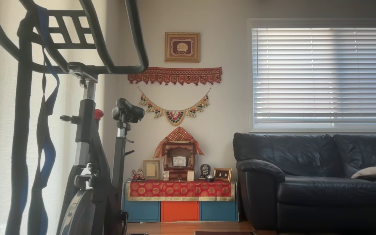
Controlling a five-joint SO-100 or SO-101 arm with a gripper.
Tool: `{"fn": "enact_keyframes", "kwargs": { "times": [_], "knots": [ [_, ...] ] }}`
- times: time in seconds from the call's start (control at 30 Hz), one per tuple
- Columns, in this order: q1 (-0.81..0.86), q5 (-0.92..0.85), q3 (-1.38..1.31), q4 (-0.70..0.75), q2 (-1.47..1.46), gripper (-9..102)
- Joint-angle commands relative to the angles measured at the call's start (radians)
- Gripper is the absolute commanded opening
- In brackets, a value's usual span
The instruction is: Sort medicines into box.
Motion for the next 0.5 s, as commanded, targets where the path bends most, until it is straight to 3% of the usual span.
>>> {"fn": "enact_keyframes", "kwargs": {
  "times": [0.0, 0.47],
  "knots": [
    [-0.020, -0.012, -0.055, 0.060, 0.034, 11],
    [-0.066, 0.002, -0.118, 0.166, 0.032, 13]
  ]
}}
